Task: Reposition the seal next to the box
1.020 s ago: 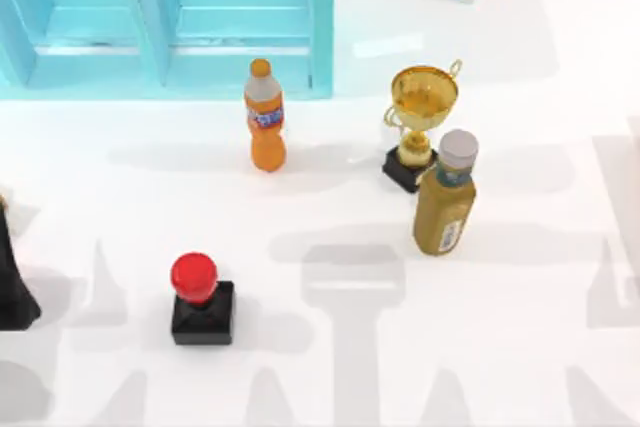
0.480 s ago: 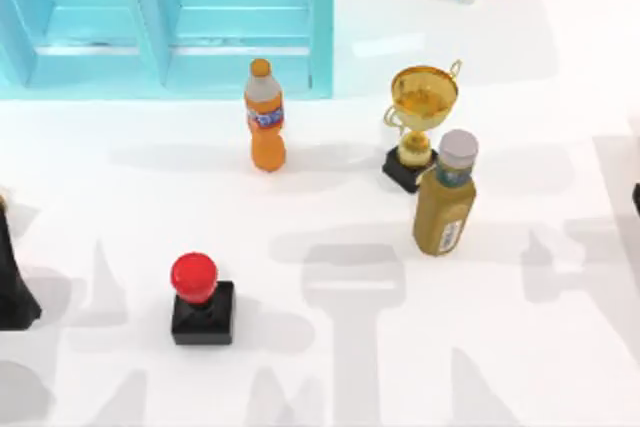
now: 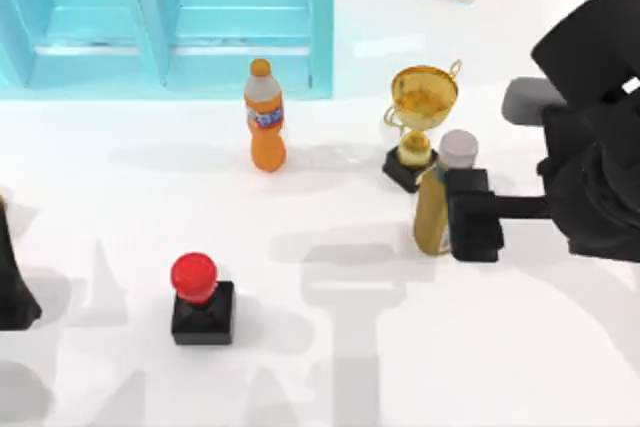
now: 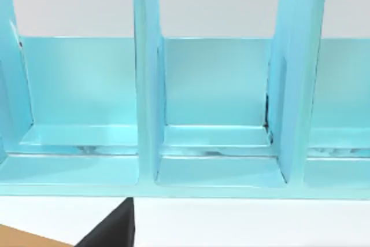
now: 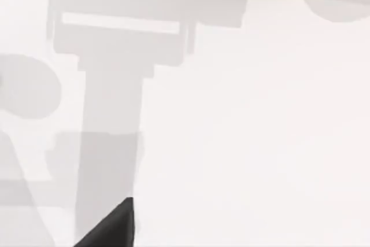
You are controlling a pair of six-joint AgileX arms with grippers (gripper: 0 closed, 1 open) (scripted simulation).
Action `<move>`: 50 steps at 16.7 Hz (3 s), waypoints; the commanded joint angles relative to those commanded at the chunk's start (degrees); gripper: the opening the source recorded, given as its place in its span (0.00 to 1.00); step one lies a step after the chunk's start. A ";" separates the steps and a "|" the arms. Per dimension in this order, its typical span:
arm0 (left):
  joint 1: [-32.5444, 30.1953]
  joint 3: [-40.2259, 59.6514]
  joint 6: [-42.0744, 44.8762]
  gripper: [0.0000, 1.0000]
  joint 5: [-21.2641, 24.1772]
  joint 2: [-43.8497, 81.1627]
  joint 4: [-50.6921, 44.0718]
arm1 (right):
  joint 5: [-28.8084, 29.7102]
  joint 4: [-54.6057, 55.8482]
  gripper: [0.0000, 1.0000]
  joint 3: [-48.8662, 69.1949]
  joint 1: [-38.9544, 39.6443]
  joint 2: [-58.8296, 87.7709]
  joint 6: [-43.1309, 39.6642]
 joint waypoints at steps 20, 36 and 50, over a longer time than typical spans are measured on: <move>0.00 0.00 0.00 1.00 0.00 0.00 0.00 | 16.43 -32.94 1.00 83.17 28.47 63.43 32.70; 0.00 0.00 0.00 1.00 0.00 0.00 0.00 | 16.03 -10.44 1.00 61.46 25.51 63.40 29.66; 0.00 0.00 0.00 1.00 0.00 0.00 0.00 | 16.03 -10.15 0.25 61.17 25.47 63.40 29.61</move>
